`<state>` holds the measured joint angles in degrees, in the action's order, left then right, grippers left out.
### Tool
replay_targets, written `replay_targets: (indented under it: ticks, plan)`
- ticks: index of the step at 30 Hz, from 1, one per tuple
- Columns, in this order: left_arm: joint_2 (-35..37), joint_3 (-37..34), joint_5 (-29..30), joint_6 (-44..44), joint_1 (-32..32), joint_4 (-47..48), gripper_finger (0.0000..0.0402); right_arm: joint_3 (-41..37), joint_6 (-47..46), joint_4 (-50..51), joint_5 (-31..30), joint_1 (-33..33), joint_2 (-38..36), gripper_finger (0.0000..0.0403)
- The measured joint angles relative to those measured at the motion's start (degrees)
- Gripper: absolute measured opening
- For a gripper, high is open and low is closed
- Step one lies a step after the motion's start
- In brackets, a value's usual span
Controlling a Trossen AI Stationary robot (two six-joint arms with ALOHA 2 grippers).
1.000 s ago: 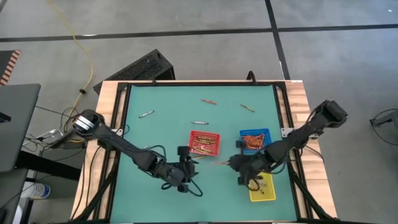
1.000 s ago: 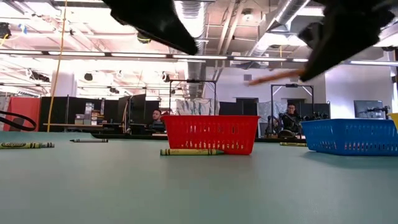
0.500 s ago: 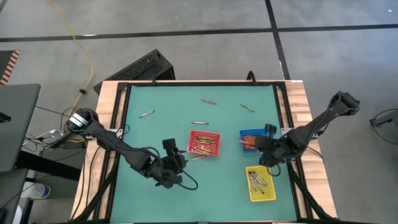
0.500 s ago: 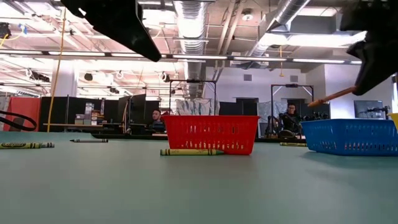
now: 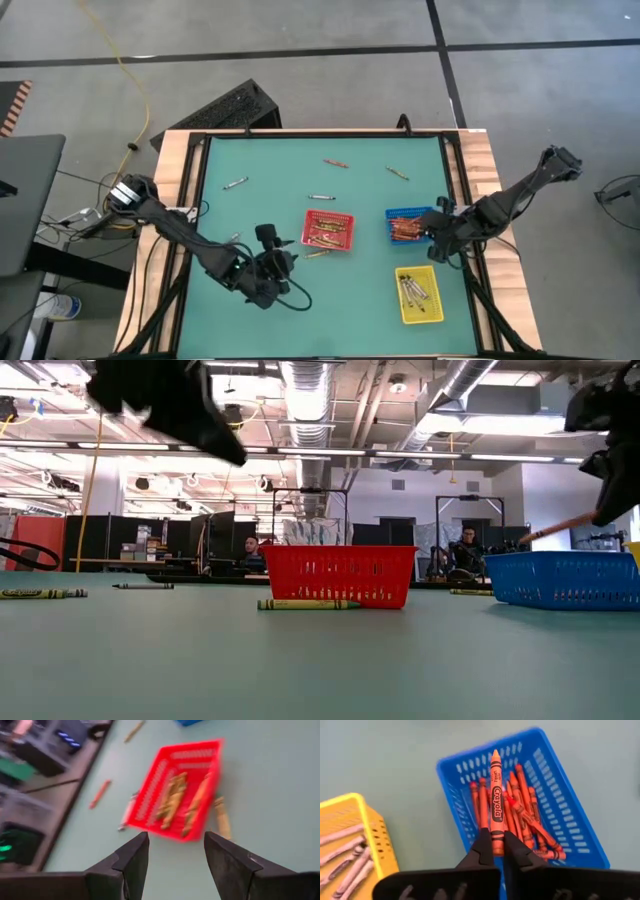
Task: Sort crayons
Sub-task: Put the orange crayon into the blue basket, then put the black crayon into the yellow basket
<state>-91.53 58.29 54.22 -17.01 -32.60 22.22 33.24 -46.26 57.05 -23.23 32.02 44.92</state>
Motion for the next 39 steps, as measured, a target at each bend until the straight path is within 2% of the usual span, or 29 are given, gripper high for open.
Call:
replay_targets:
  ticks: [3,6,12,15,17,21,27,31,34,39]
  plan:
    - [3.6,-5.2,3.6,-3.6,-0.2,-1.1,0.0181,-0.3,-1.5,-0.1,-0.5,-0.9,0.5,0.0025]
    - [8.7,-11.5,3.5,-6.5,-0.2,-6.2,0.0181,-0.8,-3.4,1.6,-0.5,-2.4,1.0,0.0050]
    - [19.3,-23.3,-1.0,-3.0,-0.2,-24.5,0.0181,-0.8,-4.5,4.2,-0.4,-5.7,1.3,0.0093]
    - [23.5,-26.7,-5.3,-3.4,-0.2,-28.4,0.0181,-0.5,-3.8,4.3,0.5,-6.7,1.2,0.0107]
    - [26.0,-27.3,-7.7,-6.3,-0.2,-26.7,0.0181,0.2,-2.9,4.2,1.9,-7.1,1.2,0.0111]
    - [30.5,-27.3,-8.3,-14.9,-0.1,-18.5,0.0181,2.9,-0.8,4.1,3.6,-7.1,1.2,0.0112]
    - [34.6,-27.3,-9.5,-30.1,3.9,-2.9,0.0181,9.2,2.4,1.2,2.1,-7.0,1.2,0.0111]
    - [34.1,-27.3,-17.1,-37.6,11.1,9.0,0.0181,10.6,8.0,-7.8,0.8,-6.9,1.2,0.0111]
    - [32.8,-27.3,-24.9,-38.1,18.2,14.0,0.0180,10.6,13.1,-15.3,0.8,-6.9,2.0,0.0111]
    - [29.5,-27.3,-44.4,-34.1,27.3,14.4,0.0180,10.6,17.1,-21.8,0.8,-6.9,5.1,0.0111]
